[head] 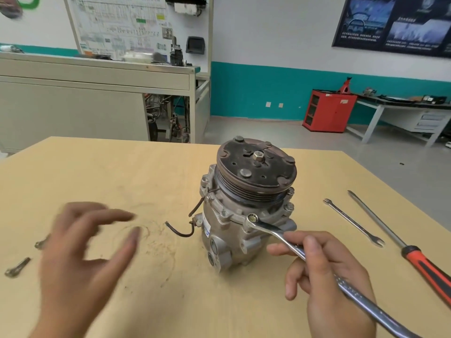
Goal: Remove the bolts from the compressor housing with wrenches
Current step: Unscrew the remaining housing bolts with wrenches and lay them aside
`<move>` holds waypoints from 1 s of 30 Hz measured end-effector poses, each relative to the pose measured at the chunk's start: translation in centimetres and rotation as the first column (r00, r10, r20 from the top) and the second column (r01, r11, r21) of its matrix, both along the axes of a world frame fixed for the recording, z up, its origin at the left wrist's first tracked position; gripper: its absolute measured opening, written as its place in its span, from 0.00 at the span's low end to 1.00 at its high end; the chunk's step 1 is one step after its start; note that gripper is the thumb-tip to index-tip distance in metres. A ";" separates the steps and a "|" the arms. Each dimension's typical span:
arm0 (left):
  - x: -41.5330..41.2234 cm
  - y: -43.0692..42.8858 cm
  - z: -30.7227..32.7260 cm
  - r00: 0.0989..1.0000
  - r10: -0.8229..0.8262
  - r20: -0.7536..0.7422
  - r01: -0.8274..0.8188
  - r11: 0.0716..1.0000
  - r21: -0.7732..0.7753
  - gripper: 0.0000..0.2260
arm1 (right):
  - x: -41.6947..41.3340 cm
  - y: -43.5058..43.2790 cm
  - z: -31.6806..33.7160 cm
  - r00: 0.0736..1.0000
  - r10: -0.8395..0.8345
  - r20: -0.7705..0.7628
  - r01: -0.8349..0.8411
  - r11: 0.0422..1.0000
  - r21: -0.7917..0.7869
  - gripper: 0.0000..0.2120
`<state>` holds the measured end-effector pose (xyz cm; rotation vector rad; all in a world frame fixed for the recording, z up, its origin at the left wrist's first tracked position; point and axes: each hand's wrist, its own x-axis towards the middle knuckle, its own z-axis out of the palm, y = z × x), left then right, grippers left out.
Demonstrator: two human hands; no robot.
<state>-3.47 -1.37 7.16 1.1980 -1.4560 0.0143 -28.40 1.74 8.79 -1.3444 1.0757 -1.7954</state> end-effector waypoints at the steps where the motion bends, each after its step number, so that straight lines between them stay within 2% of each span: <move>1: -2.0 0.0 0.8 0.993 -0.089 0.074 0.093 0.995 -0.045 0.09 | 0.0 -0.1 0.2 1.000 0.001 -0.004 -0.001 1.000 0.005 0.13; 3: -6.6 0.0 2.0 0.944 -0.256 0.208 0.270 0.962 -0.046 0.09 | -0.7 -0.6 0.6 0.997 0.072 0.029 -0.074 0.996 0.047 0.10; 6: -9.9 -1.0 2.0 0.913 -0.303 0.271 0.314 0.950 0.006 0.14 | -2.9 -2.7 1.7 0.953 0.277 0.126 -0.296 0.939 0.175 0.07; 10: -11.3 -1.6 1.8 0.937 -0.253 0.243 0.266 0.964 -0.023 0.14 | -5.1 -7.0 4.6 0.852 0.509 0.124 -0.522 0.802 0.289 0.14; 13: -11.3 -2.0 1.4 0.950 -0.266 0.161 0.273 0.962 -0.025 0.12 | -5.2 -7.5 5.4 0.776 0.621 0.110 -0.627 0.739 0.248 0.11; 14: -11.3 -2.1 1.3 0.953 -0.277 0.123 0.282 0.959 -0.025 0.11 | -5.2 -7.0 5.0 0.765 0.631 0.129 -0.642 0.733 0.225 0.13; 16: -11.3 -2.1 1.2 0.951 -0.303 0.066 0.305 0.952 -0.035 0.09 | -5.2 -5.1 3.3 0.791 0.589 0.168 -0.612 0.771 0.176 0.18; 19: -11.1 -2.4 0.8 0.950 -0.309 0.037 0.311 0.948 -0.070 0.12 | -4.5 -1.1 0.6 0.829 0.524 0.194 -0.549 0.829 0.107 0.20; 21: -10.7 -2.6 0.7 0.957 -0.287 0.042 0.290 0.954 -0.082 0.11 | -3.8 0.8 0.1 0.846 0.501 0.180 -0.526 0.839 0.136 0.24; 23: -10.4 -2.9 0.7 0.965 -0.254 0.070 0.259 0.963 -0.069 0.12 | -3.4 1.7 0.6 0.851 0.517 0.095 -0.525 0.824 0.215 0.24; 25: -10.2 -3.2 0.7 0.965 -0.242 0.105 0.248 0.967 -0.057 0.13 | -2.6 2.1 1.0 0.849 0.529 -0.022 -0.503 0.819 0.275 0.12; 26: -10.1 -3.3 0.7 0.963 -0.244 0.114 0.252 0.966 -0.061 0.13 | -2.1 2.2 1.1 0.880 0.464 -0.100 -0.429 0.868 0.252 0.10; 28: -10.3 -3.3 0.6 0.959 -0.263 0.108 0.270 0.961 -0.062 0.12 | -1.3 2.4 0.9 0.941 0.266 -0.211 -0.249 0.963 0.103 0.17; 30: -10.4 -3.3 0.5 0.958 -0.275 0.084 0.280 0.959 -0.050 0.15 | -0.4 2.7 1.0 0.964 0.179 -0.198 -0.175 0.984 0.037 0.21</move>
